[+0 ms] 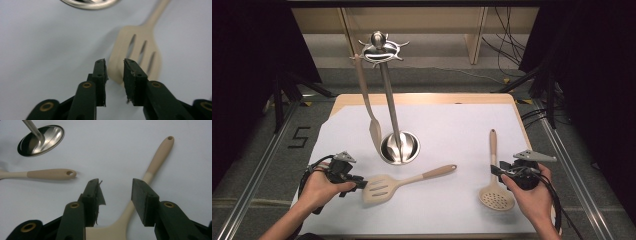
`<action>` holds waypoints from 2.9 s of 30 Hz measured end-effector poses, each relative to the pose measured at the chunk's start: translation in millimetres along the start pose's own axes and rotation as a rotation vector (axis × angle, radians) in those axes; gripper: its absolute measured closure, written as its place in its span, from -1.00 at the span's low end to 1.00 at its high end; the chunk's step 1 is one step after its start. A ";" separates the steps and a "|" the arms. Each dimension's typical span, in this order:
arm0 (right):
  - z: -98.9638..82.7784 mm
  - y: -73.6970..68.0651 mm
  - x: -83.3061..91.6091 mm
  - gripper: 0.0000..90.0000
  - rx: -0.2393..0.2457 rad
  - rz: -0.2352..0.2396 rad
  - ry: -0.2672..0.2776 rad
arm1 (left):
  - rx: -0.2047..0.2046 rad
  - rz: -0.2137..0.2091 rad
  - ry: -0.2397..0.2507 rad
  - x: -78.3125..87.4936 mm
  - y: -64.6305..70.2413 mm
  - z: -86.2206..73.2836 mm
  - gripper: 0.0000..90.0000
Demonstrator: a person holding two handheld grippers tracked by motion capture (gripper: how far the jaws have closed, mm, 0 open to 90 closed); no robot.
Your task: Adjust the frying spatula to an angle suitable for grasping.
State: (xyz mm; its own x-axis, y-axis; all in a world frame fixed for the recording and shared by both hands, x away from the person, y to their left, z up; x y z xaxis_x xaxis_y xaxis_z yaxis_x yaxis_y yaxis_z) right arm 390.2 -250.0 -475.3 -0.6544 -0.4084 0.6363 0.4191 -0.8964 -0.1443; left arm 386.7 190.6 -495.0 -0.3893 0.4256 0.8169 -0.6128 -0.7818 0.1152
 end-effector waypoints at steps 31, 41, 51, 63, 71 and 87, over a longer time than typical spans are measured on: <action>0.0 3.2 -0.4 0.30 0.041 -0.001 0.003 | -0.277 -0.213 -0.090 -71.8 89.0 67.7 0.21; -1.1 0.5 0.1 0.30 0.011 0.002 -0.015 | -0.392 -0.208 -0.174 -78.0 88.7 68.4 0.06; -0.7 1.7 -1.2 0.30 0.041 0.006 -0.011 | -0.404 -0.197 -0.185 -84.7 88.1 72.1 0.06; -1.5 1.6 -0.7 0.30 0.039 0.008 -0.019 | -0.323 -0.188 -0.252 -96.3 86.9 70.6 0.28; -0.6 1.2 -2.1 0.30 0.043 0.013 -0.006 | -0.347 -0.161 -0.267 -104.1 84.1 71.2 0.40; -1.0 2.5 -1.9 0.30 0.048 0.006 -0.009 | -0.372 -0.161 -0.320 -110.8 83.9 69.7 0.45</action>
State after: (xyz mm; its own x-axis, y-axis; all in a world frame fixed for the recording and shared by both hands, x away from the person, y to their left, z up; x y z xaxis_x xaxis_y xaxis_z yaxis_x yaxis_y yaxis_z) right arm 391.8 -251.7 -477.5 -0.6463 -0.4119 0.6424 0.4525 -0.8847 -0.1121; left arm 426.4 46.1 -536.5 -0.0759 0.3211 0.9440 -0.8737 -0.4777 0.0922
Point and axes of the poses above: each handheld gripper's, and its own axes: x roughly backward along the jaws, z roughly out of its top, y roughly to its right, the point moved 8 cm from there along -x, roughly forward along the jaws, and after that the axes turned 3 degrees about x, right-handed, at the moved point
